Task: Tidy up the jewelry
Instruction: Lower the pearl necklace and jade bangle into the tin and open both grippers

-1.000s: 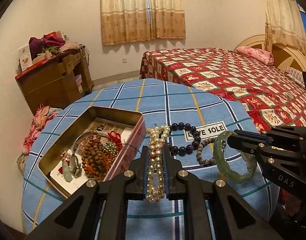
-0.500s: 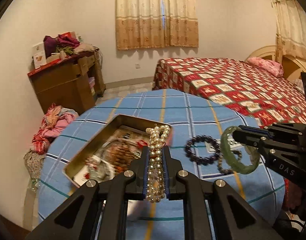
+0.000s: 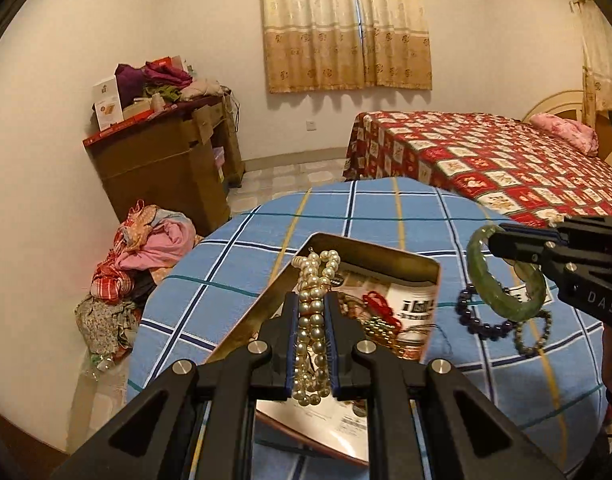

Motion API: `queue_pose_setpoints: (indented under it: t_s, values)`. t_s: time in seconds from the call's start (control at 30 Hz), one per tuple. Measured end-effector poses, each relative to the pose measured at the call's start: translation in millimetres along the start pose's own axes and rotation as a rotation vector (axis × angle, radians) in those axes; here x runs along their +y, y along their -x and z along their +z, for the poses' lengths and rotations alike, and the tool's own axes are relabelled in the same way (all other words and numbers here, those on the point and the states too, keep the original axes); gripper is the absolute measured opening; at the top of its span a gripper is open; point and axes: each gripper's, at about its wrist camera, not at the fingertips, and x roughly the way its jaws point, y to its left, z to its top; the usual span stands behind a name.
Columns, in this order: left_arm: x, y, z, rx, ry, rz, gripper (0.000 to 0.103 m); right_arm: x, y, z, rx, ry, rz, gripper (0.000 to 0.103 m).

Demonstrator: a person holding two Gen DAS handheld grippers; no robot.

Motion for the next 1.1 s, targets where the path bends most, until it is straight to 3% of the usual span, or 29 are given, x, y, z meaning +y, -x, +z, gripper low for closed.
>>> queue_pose_setpoints:
  t_s: [0.4,0.83,0.97,1.07,1.1]
  values:
    - [8.2,-46.7,15.4,0.072,-0.009,-0.035,0.012,10.0,-62.4,15.8,0.076,0.033,-0.022,0.009]
    - [6.5,-73.0,10.3,0.120,-0.018,-0.024,0.012,11.4,-87.1,9.1,0.129,0.042,-0.049,0.009]
    - [4.5,-72.7,13.2,0.107,-0.030,0.000,0.012,10.2,-89.1,8.4,0.138,0.037,-0.042,0.016]
    - [3.4,-69.5,14.6,0.107,-0.040,0.023,0.025,6.7,-82.8,6.8,0.126,0.018,-0.042,0.018]
    - [4.3,-64.6,14.3,0.092,-0.032,0.019,0.035,5.3,-81.4,7.2,0.122,0.015,-0.045,0.018]
